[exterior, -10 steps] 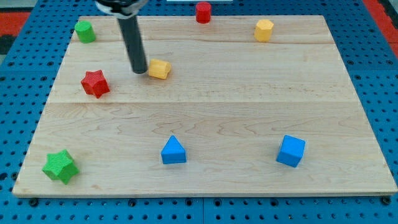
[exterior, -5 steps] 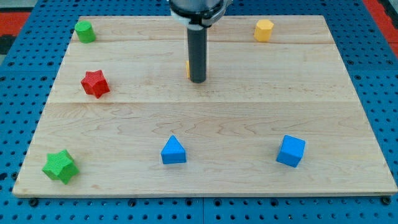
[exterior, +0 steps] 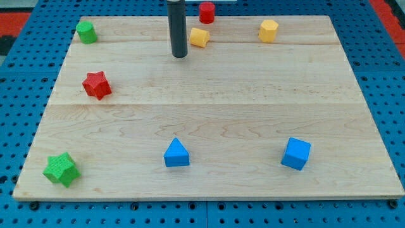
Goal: Slide the yellow heart closer to red circle
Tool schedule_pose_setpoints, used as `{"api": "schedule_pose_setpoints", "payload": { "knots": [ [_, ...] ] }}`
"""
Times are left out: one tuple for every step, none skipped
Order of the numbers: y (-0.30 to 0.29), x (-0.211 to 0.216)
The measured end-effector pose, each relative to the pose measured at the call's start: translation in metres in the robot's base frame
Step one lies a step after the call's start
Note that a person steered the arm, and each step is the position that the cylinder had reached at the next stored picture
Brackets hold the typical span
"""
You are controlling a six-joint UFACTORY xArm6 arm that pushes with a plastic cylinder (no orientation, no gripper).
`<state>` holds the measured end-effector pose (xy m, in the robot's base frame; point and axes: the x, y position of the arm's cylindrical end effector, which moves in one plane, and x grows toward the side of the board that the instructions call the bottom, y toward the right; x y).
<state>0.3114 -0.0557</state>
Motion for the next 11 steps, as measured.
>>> {"api": "schedule_pose_setpoints", "payload": {
  "knots": [
    [-0.009,0.0],
    [-0.006,0.001],
    [0.001,0.001],
    [0.003,0.001],
    [0.009,0.001],
    [0.022,0.001],
    [0.046,0.002],
    [0.078,0.007],
    [0.094,0.006],
    [0.05,-0.028],
    [0.032,-0.05]
  ]
}}
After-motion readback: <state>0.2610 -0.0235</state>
